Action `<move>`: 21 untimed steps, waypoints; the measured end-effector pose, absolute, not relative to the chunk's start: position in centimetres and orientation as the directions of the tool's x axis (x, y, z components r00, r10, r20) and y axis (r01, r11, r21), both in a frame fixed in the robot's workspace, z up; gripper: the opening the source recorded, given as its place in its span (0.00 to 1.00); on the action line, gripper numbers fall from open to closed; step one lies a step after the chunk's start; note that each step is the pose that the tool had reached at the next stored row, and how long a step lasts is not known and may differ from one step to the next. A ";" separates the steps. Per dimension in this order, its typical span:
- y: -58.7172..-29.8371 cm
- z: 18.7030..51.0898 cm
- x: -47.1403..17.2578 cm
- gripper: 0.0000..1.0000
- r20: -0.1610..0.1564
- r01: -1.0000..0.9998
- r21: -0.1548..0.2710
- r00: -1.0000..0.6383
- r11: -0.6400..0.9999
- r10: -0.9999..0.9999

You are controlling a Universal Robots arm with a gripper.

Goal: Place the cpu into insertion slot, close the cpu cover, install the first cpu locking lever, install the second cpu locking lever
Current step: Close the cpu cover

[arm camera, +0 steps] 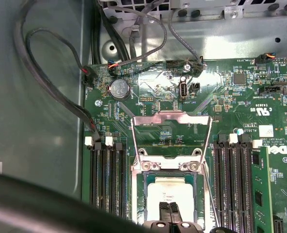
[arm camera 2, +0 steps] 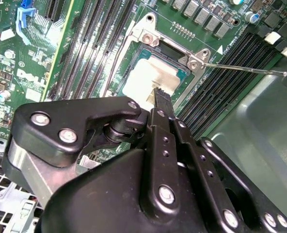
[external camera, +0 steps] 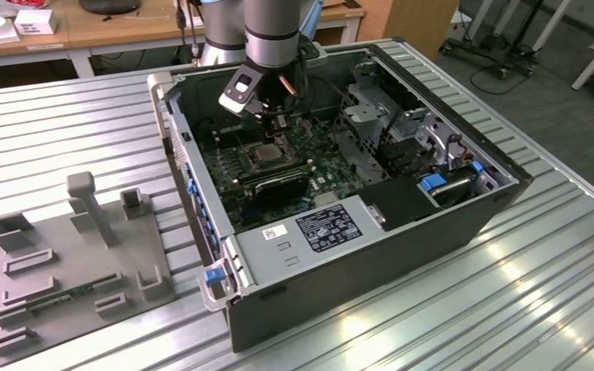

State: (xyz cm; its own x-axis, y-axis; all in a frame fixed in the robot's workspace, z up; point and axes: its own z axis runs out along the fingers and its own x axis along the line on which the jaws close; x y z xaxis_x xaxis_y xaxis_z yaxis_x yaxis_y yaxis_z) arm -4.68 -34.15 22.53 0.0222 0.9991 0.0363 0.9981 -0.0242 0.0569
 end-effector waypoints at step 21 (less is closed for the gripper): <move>-34.1 24.6 -4.7 0.11 0.036 0.998 0.057 0.022 -0.024 0.999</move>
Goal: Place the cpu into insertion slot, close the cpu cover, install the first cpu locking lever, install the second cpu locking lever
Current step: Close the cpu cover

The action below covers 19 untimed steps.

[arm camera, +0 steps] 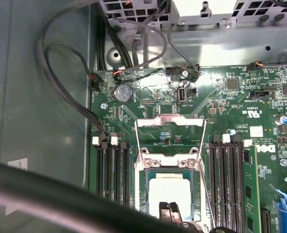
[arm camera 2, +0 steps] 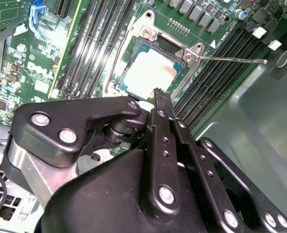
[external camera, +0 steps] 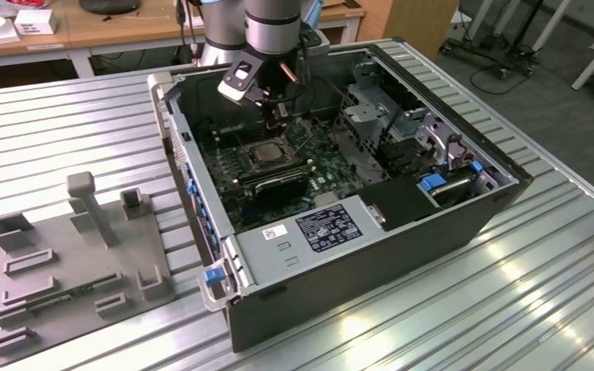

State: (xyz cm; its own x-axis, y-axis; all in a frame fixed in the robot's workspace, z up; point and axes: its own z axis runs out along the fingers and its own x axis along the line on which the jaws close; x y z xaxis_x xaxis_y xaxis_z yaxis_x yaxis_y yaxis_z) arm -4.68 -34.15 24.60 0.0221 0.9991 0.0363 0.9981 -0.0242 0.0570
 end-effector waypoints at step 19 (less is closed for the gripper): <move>-34.2 25.8 -4.6 0.11 0.036 0.998 0.057 0.022 -0.024 0.999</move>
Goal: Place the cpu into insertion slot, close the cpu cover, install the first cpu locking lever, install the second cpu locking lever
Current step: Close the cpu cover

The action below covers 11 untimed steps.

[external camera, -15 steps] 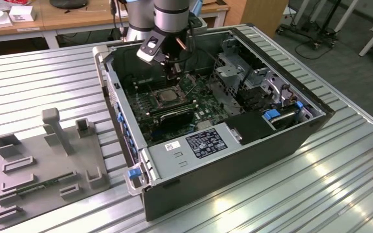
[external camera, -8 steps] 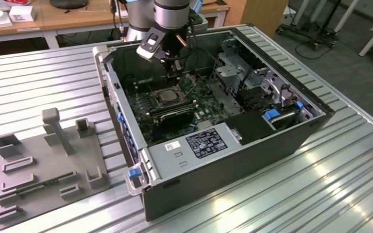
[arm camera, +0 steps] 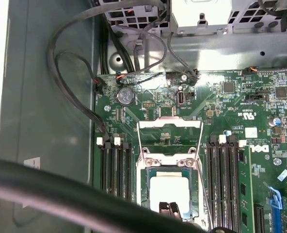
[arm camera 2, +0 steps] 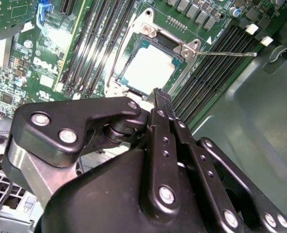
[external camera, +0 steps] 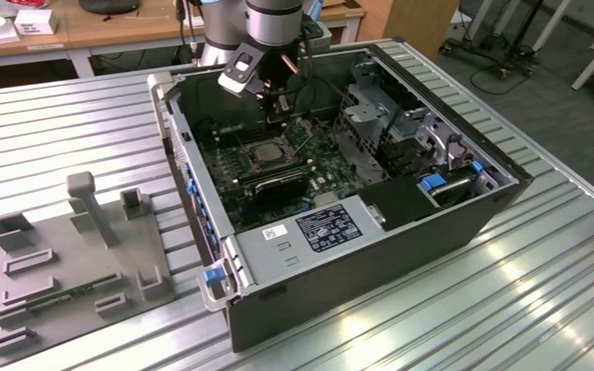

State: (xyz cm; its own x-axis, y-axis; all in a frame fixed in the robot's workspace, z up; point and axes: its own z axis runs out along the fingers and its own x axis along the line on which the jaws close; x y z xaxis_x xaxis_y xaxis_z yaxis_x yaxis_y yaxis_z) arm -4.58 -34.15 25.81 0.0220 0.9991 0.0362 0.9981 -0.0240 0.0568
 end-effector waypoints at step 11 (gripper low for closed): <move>-34.2 25.8 -3.1 0.11 0.036 0.998 0.057 0.022 -0.024 0.999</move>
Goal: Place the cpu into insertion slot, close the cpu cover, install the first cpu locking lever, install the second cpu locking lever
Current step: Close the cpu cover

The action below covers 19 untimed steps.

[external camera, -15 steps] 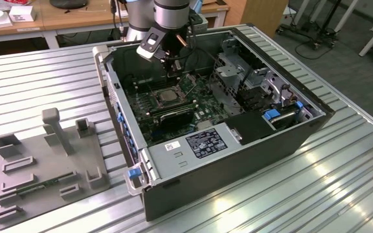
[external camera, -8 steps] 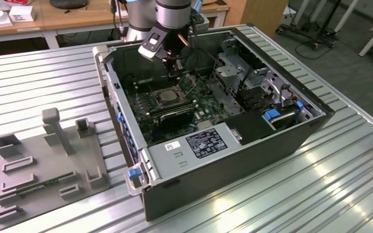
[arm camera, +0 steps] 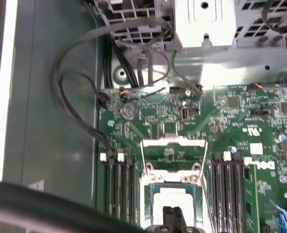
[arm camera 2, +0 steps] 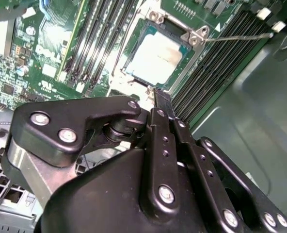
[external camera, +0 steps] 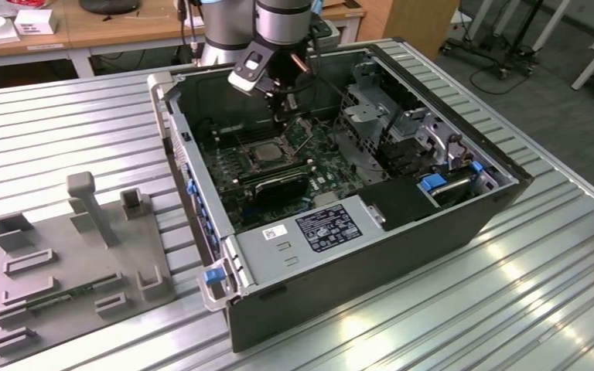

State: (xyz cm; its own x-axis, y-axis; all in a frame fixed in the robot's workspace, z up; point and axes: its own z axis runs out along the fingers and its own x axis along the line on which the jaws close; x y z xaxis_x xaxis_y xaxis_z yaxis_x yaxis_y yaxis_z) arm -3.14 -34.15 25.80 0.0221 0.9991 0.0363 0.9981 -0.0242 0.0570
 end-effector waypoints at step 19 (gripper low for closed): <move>-34.2 25.8 -2.6 0.11 0.036 0.998 0.057 0.022 -0.024 0.999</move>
State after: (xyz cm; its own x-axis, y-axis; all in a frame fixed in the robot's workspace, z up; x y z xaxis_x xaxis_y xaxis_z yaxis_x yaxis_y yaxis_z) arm -2.61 -34.15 25.81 0.0221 0.9991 0.0363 0.9981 -0.0241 0.0569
